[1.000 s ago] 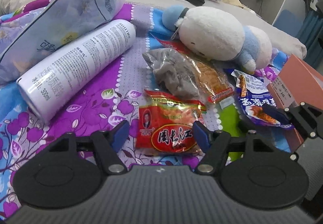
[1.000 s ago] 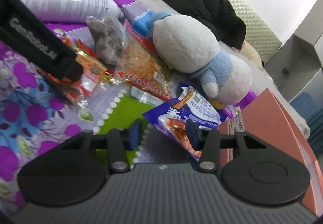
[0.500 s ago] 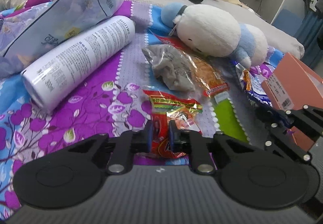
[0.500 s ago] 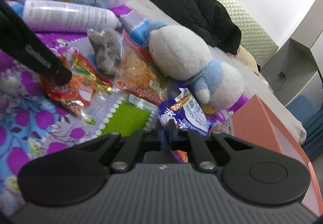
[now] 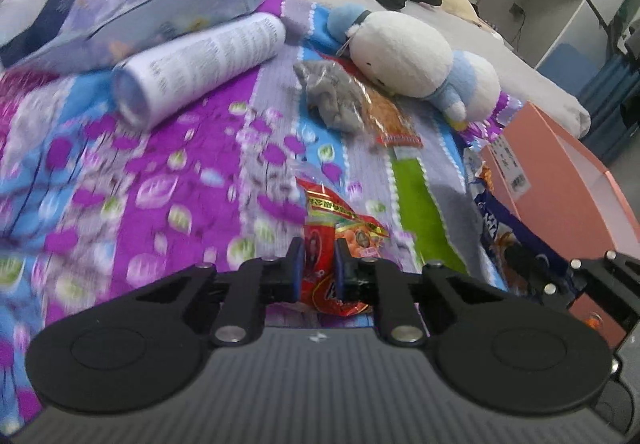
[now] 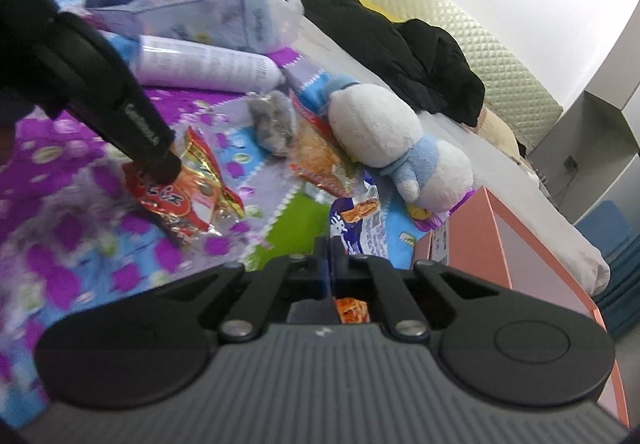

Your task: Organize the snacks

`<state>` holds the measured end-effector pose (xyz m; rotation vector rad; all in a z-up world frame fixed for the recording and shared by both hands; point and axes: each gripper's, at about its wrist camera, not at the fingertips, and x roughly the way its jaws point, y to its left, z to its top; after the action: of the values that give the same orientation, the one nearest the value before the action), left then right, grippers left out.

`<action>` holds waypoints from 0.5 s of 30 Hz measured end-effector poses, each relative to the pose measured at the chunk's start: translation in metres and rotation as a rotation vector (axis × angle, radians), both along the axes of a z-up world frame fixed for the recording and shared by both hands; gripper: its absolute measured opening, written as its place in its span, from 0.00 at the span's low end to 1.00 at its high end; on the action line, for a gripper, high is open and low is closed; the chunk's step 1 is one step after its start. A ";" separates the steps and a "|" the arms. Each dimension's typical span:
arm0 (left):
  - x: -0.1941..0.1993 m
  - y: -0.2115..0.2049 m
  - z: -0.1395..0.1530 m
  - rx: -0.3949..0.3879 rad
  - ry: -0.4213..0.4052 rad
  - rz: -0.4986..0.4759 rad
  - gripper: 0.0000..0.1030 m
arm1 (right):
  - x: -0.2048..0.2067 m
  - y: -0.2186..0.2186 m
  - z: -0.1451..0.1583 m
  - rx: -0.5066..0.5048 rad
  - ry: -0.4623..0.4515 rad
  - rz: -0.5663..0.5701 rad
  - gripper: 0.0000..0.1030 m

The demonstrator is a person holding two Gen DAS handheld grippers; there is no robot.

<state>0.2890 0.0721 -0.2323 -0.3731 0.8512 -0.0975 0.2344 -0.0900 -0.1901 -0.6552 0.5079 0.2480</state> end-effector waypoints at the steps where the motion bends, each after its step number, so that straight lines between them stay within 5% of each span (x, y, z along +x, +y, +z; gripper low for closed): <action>1: -0.008 -0.001 0.001 -0.001 0.002 -0.003 0.17 | -0.007 0.000 0.002 0.006 0.006 0.006 0.03; 15: -0.112 0.009 0.016 -0.005 0.040 0.020 0.17 | -0.109 -0.003 0.013 0.035 0.101 0.088 0.04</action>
<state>0.1773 0.0808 -0.2168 -0.3893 0.8868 -0.0736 0.1256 -0.0926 -0.1767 -0.6335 0.5711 0.3736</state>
